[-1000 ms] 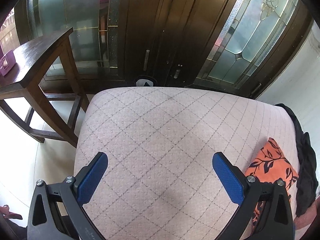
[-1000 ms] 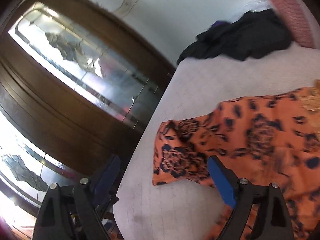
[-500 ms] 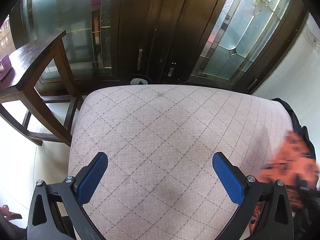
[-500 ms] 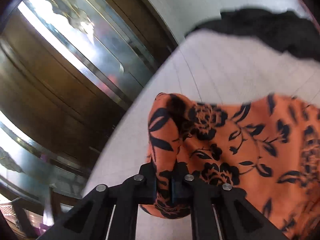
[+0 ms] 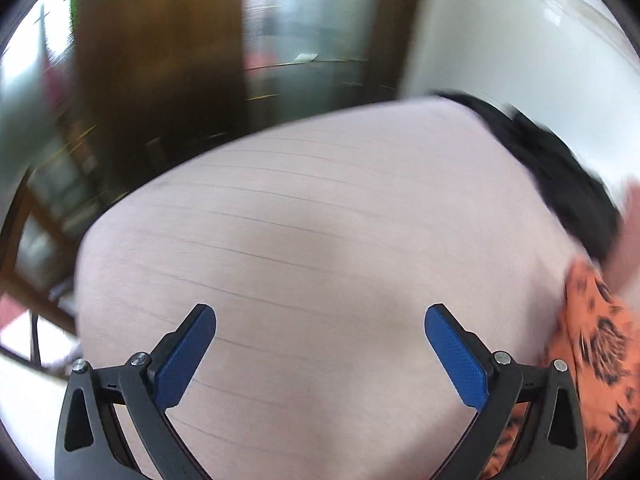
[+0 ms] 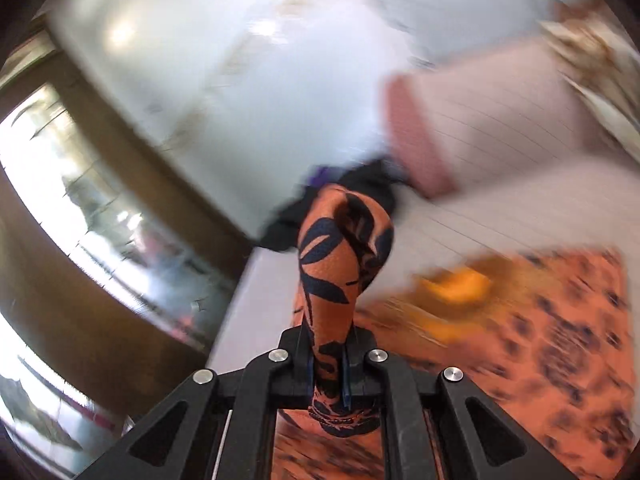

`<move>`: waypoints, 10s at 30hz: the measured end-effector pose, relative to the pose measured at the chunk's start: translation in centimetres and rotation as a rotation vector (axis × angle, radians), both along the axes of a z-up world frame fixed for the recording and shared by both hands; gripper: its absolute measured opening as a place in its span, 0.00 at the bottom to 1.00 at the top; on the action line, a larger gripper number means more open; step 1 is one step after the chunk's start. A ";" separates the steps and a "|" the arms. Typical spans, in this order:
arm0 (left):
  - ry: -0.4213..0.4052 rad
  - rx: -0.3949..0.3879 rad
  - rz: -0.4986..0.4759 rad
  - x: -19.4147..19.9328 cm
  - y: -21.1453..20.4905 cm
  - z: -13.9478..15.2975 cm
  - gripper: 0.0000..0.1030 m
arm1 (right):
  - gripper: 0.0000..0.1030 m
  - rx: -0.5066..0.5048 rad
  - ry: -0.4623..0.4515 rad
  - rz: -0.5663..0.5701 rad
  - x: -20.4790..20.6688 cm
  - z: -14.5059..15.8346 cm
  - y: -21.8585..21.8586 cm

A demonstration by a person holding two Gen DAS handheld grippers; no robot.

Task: Fold small clothes

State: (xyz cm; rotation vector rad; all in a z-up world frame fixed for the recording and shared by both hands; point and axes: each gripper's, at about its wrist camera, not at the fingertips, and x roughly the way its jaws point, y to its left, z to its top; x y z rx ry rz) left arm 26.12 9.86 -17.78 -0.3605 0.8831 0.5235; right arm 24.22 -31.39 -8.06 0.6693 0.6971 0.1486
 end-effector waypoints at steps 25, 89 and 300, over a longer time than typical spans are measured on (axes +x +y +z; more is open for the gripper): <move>0.082 0.303 -0.245 1.7 -9.9 -3.5 1.00 | 0.71 0.345 0.161 0.046 -4.1 -15.5 -8.8; 0.023 0.188 -0.186 0.6 -6.9 -1.3 1.00 | 0.43 -0.588 0.209 0.100 -3.1 -15.5 8.8; -0.075 0.163 -0.738 -0.3 -16.1 2.7 0.98 | 0.35 0.033 0.011 -0.328 -13.3 -9.9 -15.9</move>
